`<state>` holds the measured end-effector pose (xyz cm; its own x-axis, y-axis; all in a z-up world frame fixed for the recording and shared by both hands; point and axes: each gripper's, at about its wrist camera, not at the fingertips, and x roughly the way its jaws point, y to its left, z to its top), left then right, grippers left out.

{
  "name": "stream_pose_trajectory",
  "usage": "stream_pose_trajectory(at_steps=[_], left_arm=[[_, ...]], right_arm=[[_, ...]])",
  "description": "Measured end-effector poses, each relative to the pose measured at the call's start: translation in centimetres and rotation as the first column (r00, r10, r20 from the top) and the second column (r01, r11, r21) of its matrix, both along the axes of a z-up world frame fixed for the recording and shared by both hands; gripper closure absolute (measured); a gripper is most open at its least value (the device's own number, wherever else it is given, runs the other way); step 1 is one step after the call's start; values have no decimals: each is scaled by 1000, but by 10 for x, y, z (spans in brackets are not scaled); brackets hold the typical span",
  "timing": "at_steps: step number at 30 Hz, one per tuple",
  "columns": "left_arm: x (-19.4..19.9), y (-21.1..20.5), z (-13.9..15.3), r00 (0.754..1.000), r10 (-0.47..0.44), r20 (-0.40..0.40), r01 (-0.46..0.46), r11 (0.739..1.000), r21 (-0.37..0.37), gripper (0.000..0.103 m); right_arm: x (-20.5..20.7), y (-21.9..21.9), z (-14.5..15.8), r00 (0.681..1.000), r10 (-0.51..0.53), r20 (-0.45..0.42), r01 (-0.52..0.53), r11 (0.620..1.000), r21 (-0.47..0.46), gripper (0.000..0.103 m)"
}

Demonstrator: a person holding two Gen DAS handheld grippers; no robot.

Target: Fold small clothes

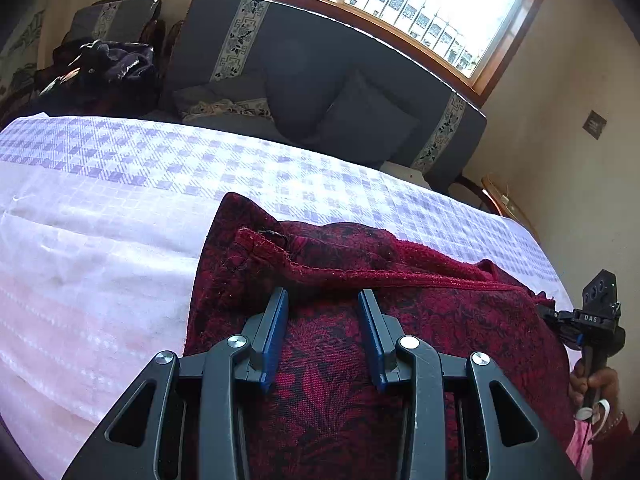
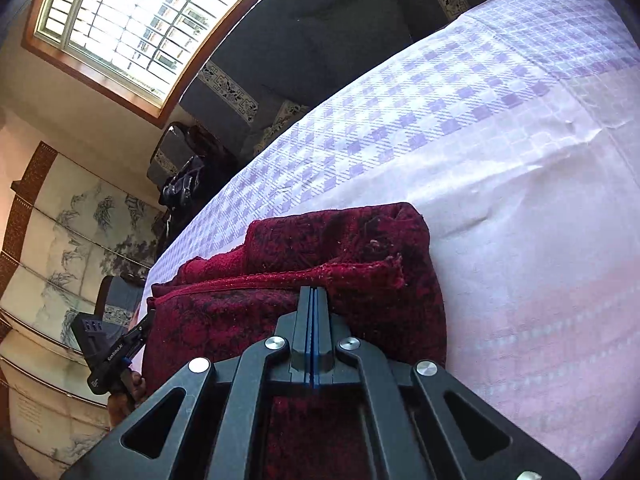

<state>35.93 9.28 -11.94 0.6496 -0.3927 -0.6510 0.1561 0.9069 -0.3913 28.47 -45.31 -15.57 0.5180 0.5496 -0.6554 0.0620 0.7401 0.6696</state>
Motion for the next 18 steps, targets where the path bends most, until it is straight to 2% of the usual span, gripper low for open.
stream_pose_trajectory(at_steps=[4,6,7,9,10,11,12,13,14,15,18], left_arm=[[0,1,-1,1000,-2,-1,2,1000,0,66],[0,6,2,1000,-8,-10,8,999,-39,65],[-2,10,6,1000,-14,-23,12,996,-85,65],[-11,25,20,999,-42,-25,35,972,-234,65],[-19,33,31,999,-44,-3,41,957,-288,64],[-28,41,44,999,-40,28,47,949,-312,63],[-37,49,56,998,-39,56,55,950,-308,56],[-45,56,66,996,-47,75,66,955,-290,46],[-50,62,75,995,-63,78,81,963,-257,41],[-54,67,79,994,-87,67,100,972,-214,36],[-62,79,69,988,-156,-21,153,984,-88,35]], right_arm=[[2,2,6,1000,19,5,-19,999,-28,103],[-4,1,14,1000,3,21,-2,1000,-15,100],[-12,1,24,999,-4,52,4,1000,-8,90],[-34,7,49,991,1,137,5,999,-45,82],[-51,12,64,982,20,187,-8,998,-61,76],[-68,17,77,971,43,235,-28,997,-68,64],[-88,23,88,959,66,277,-47,996,-72,57],[-108,29,98,946,90,311,-69,995,-76,43],[-129,35,106,933,115,342,-94,993,-77,35],[-149,43,111,920,139,366,-119,990,-78,35],[-199,64,111,905,189,381,-168,982,-86,33]])
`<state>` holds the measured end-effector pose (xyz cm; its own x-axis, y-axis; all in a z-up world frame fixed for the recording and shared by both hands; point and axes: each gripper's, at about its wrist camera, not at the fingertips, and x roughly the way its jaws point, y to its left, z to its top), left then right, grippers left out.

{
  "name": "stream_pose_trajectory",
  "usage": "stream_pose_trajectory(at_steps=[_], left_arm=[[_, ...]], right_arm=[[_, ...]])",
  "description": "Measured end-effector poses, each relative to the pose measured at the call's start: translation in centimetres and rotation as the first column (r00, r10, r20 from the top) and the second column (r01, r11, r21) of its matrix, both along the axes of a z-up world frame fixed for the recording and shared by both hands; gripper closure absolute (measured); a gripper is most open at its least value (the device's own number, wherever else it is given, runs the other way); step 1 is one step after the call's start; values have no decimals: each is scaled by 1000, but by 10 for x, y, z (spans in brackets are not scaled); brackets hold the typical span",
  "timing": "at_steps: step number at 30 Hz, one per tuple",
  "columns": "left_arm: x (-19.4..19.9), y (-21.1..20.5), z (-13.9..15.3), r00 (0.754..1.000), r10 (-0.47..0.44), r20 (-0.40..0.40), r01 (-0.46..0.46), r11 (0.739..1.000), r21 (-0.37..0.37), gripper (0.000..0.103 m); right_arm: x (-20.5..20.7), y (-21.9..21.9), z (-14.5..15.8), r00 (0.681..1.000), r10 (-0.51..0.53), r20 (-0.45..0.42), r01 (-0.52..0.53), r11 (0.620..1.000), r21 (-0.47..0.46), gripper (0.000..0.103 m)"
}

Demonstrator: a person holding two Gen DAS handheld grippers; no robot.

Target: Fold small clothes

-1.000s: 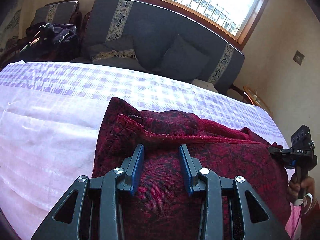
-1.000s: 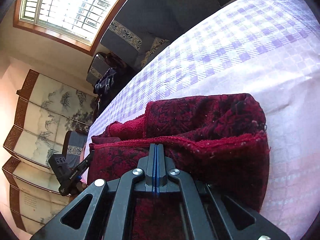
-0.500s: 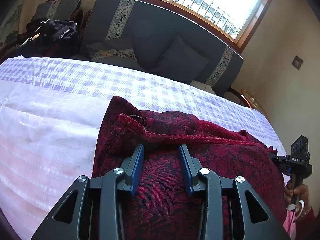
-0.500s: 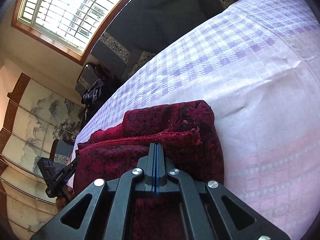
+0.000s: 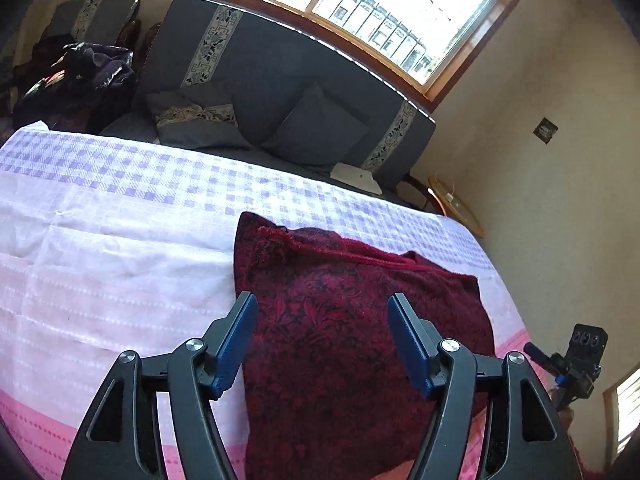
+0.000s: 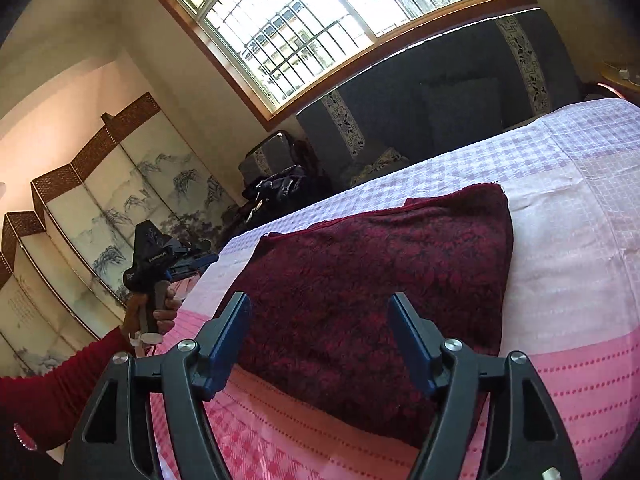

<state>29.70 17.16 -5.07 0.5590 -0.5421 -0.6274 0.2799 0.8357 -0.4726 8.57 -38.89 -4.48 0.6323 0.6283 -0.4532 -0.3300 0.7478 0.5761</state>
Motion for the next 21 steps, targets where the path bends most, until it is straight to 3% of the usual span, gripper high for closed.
stream_pose_trajectory(at_steps=[2,8,11,15,21], left_arm=[[-4,9,-18,998,-24,-63,26,999,27,35],[-1,24,-65,980,-71,-184,45,989,-139,35],[5,20,-81,958,-156,-240,107,973,-206,35],[19,12,-88,936,-259,-236,192,942,-274,35],[48,8,-85,927,-313,-207,237,915,-326,35]], right_arm=[[-18,14,-10,999,29,-31,-29,999,25,31],[-35,48,-34,991,76,-111,-72,996,46,31],[-35,54,-37,989,79,-127,-72,996,61,31],[-38,61,-36,989,76,-123,-68,995,73,31],[-33,72,-41,987,72,-143,-61,995,76,30]])
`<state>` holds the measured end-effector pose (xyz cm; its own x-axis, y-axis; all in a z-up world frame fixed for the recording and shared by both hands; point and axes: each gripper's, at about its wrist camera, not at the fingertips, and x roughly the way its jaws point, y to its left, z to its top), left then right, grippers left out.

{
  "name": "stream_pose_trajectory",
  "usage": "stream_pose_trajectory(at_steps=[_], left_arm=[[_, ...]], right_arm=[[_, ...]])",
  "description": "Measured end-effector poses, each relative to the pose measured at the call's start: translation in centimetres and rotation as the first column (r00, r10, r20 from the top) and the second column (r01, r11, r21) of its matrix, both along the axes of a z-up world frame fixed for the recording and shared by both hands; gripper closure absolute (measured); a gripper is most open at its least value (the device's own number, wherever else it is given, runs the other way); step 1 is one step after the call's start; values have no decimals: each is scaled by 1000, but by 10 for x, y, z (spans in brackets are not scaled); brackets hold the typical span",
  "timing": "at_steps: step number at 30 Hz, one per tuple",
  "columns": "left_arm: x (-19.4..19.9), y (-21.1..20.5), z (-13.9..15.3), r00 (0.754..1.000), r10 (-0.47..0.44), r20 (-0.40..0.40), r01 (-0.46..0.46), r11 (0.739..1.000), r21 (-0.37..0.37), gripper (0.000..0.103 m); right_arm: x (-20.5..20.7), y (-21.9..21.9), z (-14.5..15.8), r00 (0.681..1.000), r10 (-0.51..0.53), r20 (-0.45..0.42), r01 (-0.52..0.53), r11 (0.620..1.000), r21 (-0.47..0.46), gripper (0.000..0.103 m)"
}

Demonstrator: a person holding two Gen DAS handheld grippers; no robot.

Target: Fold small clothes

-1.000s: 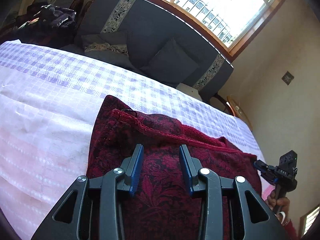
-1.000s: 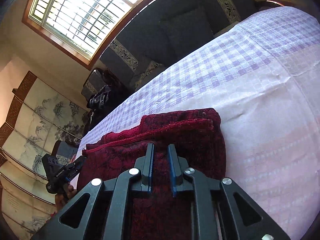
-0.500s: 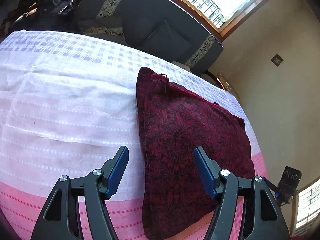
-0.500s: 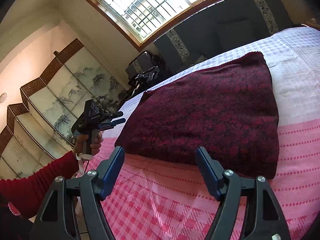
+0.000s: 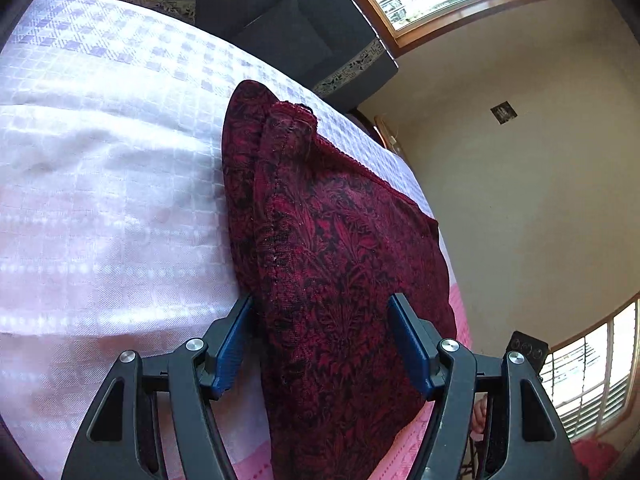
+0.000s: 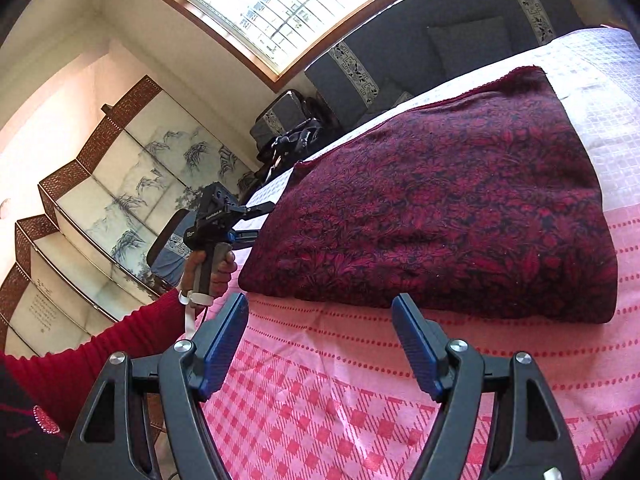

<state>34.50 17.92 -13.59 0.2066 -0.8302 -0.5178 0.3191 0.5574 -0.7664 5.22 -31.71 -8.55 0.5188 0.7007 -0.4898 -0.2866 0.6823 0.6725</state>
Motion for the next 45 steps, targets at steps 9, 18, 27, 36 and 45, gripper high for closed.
stream_pose_trajectory(at_steps=[9,18,27,36,45], left_arm=[[16,-25,4,997,-40,63,34,996,85,35],[6,-26,9,995,74,66,-84,984,160,68],[-4,-33,29,989,126,72,-137,973,186,79],[-20,-69,93,990,109,85,-121,982,145,82],[-30,-152,127,991,122,-47,-114,984,138,82]], right_arm=[[17,16,-3,1000,19,-20,-18,998,58,26],[77,60,36,986,118,120,-81,958,-274,56],[216,93,-9,990,114,-81,-139,878,-459,96],[252,58,-61,948,49,-316,-104,982,-158,103],[254,40,-70,933,66,-354,-75,997,-12,103]])
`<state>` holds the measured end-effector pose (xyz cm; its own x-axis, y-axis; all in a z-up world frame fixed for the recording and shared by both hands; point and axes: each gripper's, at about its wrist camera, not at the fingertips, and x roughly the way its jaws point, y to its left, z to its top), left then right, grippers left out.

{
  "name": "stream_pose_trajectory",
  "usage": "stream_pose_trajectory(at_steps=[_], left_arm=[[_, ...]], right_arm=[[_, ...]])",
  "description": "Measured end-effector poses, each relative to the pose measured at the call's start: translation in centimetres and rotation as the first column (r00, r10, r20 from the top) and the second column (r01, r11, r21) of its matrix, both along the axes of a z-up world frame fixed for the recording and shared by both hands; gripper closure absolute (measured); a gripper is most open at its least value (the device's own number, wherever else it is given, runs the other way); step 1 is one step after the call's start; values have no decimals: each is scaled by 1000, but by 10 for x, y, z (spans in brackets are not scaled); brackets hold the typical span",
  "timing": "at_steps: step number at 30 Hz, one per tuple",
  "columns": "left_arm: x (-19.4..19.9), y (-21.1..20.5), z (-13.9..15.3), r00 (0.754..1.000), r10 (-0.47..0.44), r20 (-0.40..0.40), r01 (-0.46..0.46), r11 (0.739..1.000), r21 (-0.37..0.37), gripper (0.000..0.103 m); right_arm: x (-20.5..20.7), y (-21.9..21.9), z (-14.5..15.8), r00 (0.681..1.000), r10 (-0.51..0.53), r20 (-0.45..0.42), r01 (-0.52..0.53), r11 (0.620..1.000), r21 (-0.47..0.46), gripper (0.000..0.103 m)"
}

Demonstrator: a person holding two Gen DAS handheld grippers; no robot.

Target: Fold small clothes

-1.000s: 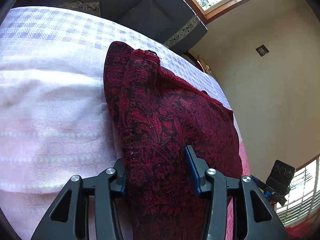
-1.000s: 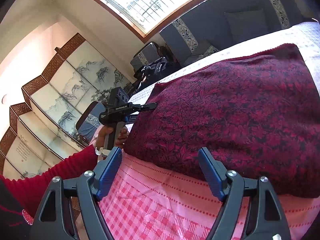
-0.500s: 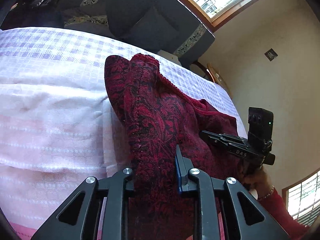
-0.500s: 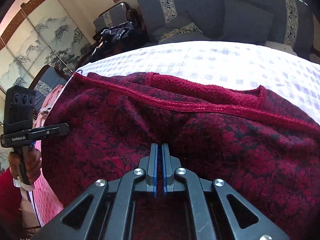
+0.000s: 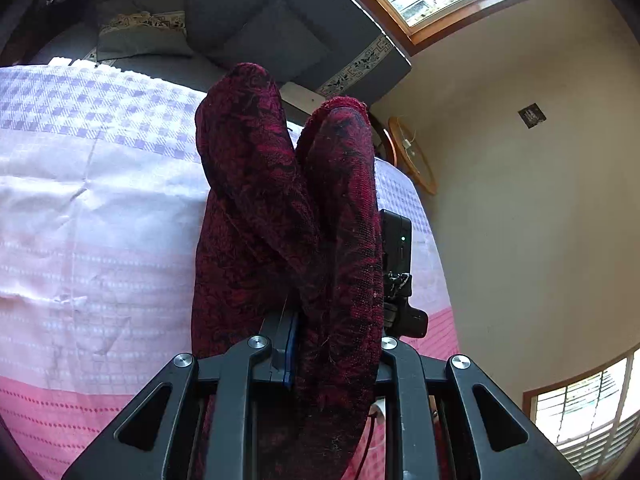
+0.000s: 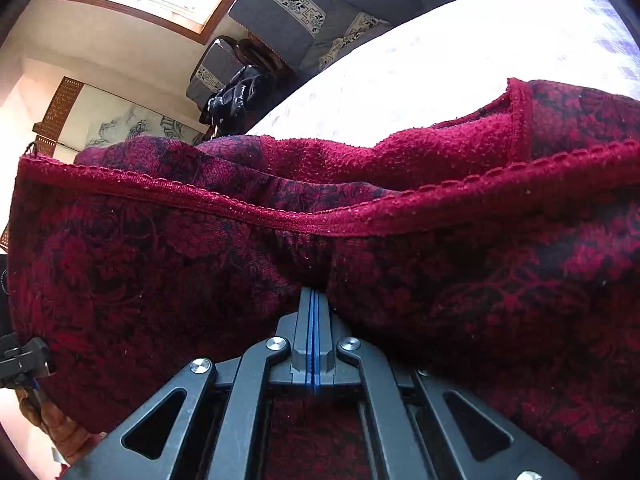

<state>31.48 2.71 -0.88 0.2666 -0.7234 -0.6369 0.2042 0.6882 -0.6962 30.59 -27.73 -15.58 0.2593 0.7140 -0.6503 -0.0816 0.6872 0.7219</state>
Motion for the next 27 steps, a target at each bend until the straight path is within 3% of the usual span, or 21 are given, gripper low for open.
stream_pose_trajectory(at_steps=[3,6,10,16,20,23,24,27], left_arm=[[-3,-29,6,999,38,-26,-38,999,3,82],[-11,-55,10,997,61,-36,-61,998,-4,82],[-17,-91,11,996,68,-55,-69,998,-5,82],[-30,-150,7,997,48,-56,-47,999,19,82],[-33,-195,-7,998,17,-59,-12,997,75,82],[-34,-216,-11,996,-17,-83,24,995,92,76],[-35,-220,-10,996,-26,-86,34,996,84,68],[-39,-229,-4,987,-93,-134,89,995,-40,56]], right_arm=[[-6,-15,4,999,-48,15,47,997,68,103],[-24,-38,14,993,-105,62,97,989,112,92],[-54,-69,29,986,-134,99,122,985,121,92],[-101,-127,38,969,-207,134,178,962,205,89],[-124,-160,36,952,-270,146,231,943,238,87],[-133,-177,31,945,-297,139,260,937,233,87],[-137,-182,28,944,-304,128,267,931,250,87],[-143,-194,22,939,-322,120,283,922,262,84]])
